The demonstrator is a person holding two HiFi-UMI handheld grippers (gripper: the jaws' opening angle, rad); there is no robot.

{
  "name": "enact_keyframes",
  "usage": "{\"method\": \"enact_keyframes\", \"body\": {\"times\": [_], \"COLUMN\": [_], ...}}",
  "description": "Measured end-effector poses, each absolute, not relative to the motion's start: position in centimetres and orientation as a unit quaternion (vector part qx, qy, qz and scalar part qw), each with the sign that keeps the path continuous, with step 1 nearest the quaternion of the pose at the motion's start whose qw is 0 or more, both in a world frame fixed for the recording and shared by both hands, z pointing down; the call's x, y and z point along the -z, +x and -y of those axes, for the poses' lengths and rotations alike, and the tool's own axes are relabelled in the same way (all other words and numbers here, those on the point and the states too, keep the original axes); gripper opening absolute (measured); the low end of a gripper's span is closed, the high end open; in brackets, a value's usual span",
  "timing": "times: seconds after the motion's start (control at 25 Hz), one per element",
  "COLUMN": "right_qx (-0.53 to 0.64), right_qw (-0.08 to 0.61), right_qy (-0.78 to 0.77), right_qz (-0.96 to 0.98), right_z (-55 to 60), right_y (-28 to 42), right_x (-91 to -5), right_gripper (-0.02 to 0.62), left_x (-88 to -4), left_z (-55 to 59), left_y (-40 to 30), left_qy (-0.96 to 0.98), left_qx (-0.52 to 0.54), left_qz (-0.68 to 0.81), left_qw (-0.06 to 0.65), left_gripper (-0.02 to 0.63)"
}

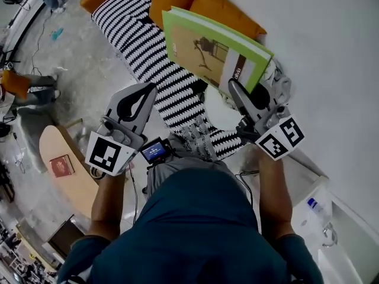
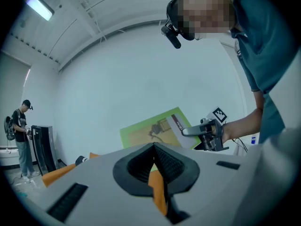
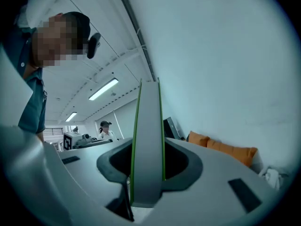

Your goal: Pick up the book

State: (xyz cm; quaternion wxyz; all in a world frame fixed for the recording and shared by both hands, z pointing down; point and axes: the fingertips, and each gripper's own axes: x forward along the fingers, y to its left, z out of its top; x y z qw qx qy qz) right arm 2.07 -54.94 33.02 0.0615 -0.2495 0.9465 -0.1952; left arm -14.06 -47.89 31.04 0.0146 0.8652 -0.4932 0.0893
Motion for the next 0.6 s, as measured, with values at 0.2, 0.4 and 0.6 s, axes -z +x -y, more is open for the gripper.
{"method": "enact_keyframes", "body": {"times": [0.2, 0.4, 0.6], "right_qx": [0.116, 0.025, -0.006], "right_qw": [0.091, 0.095, 0.088], "right_qy": [-0.275, -0.294, -0.288], "right_qz": [-0.950, -0.951, -0.954], "right_z": [52.7, 49.5, 48.0], "right_y": [4.1, 5.5, 5.3], "right_x": [-25.9, -21.3, -19.4], "right_gripper": [0.152, 0.152, 0.152], "left_x": [-28.7, -26.6, -24.8], "left_z": [46.6, 44.5, 44.2], "left_y": [-14.2, -13.7, -13.2], "left_qy": [0.862, 0.861, 0.862], "left_qx": [-0.086, -0.076, -0.064], "left_qz": [0.500, 0.503, 0.502], "left_qw": [-0.001, -0.024, -0.036], "left_gripper": [0.004, 0.004, 0.005]}}
